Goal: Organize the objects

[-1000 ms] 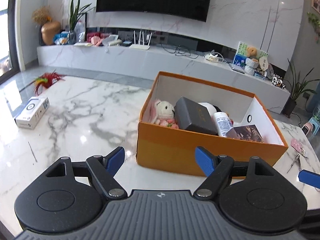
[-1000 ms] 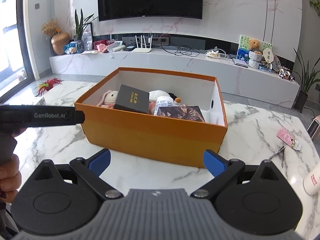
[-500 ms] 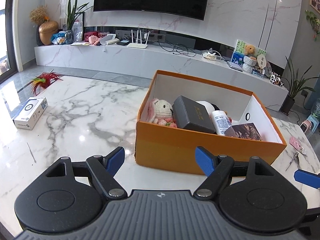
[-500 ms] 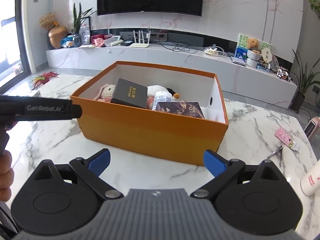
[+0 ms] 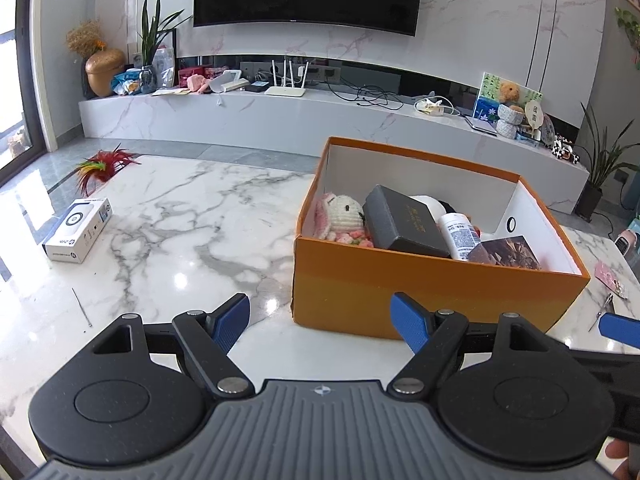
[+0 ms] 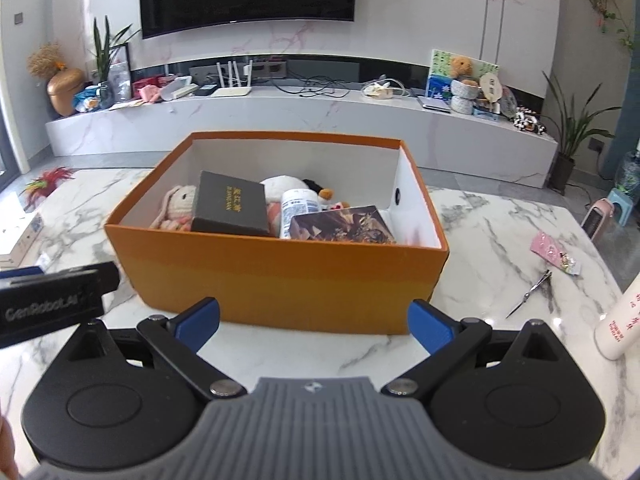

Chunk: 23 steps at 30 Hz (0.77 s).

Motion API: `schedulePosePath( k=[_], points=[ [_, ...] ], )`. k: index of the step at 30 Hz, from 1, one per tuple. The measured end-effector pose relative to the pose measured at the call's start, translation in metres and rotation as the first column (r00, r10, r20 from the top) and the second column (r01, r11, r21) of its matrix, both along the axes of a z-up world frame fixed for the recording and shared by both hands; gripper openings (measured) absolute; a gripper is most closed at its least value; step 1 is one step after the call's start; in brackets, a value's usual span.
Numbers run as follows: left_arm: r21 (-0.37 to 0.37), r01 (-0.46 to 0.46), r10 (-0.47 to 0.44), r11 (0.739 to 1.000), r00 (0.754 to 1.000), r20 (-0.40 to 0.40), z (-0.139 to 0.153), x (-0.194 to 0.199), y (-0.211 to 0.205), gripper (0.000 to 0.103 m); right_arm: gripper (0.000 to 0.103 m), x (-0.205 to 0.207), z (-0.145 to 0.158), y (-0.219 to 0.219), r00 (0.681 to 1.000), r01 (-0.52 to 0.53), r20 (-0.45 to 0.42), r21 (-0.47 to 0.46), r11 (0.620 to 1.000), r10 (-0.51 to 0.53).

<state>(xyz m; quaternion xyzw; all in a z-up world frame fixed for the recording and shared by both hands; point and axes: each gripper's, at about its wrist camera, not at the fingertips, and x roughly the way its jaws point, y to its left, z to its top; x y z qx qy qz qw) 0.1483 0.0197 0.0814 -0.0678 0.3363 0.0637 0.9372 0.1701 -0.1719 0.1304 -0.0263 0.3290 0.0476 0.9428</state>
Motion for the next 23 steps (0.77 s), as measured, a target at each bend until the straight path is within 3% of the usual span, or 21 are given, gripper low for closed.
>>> schedulePosePath(
  k=[23],
  points=[
    [0.031, 0.015, -0.015, 0.999, 1.0, 0.024, 0.0008, -0.0035, 0.0016, 0.092, 0.1, 0.0002, 0.0028, -0.0047, 1.0, 0.031, 0.0, -0.02, 0.999, -0.031]
  ],
)
